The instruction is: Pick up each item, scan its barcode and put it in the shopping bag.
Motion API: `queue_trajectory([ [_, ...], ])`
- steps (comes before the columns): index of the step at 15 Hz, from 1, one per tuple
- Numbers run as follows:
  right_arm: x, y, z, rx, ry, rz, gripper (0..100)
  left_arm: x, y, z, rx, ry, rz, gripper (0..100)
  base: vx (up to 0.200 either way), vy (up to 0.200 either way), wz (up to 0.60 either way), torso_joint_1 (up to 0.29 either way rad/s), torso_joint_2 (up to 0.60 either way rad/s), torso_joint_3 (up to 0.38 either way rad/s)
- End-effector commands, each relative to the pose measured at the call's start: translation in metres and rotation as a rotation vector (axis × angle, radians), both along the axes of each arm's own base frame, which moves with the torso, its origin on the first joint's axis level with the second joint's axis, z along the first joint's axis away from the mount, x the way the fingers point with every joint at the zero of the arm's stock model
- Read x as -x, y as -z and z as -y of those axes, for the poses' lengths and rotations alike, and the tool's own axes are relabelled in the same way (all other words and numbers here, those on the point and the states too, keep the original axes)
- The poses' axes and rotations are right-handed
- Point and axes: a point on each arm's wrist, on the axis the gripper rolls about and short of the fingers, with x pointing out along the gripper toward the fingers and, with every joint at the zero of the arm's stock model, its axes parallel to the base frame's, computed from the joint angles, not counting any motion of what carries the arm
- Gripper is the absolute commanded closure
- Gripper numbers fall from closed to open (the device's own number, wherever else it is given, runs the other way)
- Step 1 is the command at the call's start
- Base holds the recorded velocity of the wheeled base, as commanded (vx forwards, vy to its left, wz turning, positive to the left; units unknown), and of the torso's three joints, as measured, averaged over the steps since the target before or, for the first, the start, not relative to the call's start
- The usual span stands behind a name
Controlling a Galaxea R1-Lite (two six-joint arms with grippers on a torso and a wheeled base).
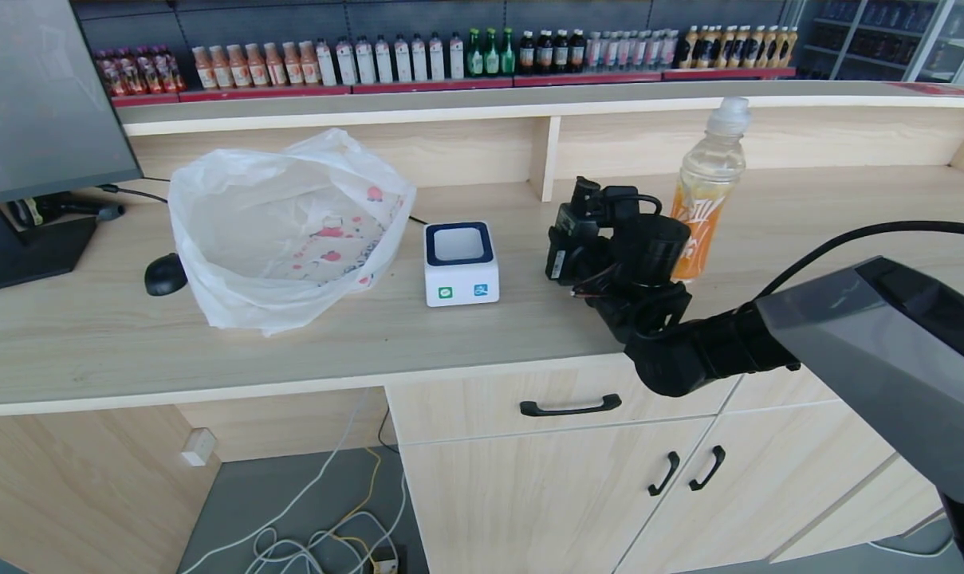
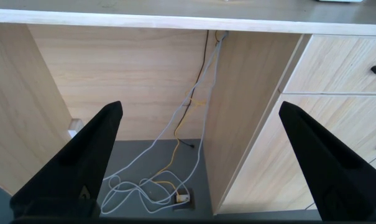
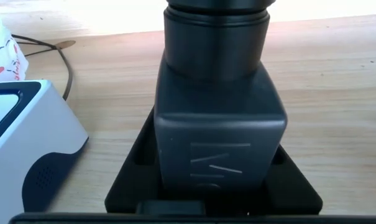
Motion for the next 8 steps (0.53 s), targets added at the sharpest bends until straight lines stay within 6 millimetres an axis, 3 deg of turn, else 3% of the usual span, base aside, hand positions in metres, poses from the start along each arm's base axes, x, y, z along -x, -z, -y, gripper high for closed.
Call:
queue_trajectory([
  [1, 0.0, -0.0001, 0.0, 0.002, 0.001, -0.001, 100, 0.0, 0.0, 0.0, 0.0, 0.0, 0.0, 0, 0.0, 0.0, 0.0, 0.0, 0.0, 0.0],
  [8, -0.0017, 0.003, -0.0025, 0.005, -0.004, -0.003, 100, 0.0, 0.0, 0.0, 0.0, 0.0, 0.0, 0, 0.0, 0.0, 0.0, 0.0, 0.0, 0.0],
])
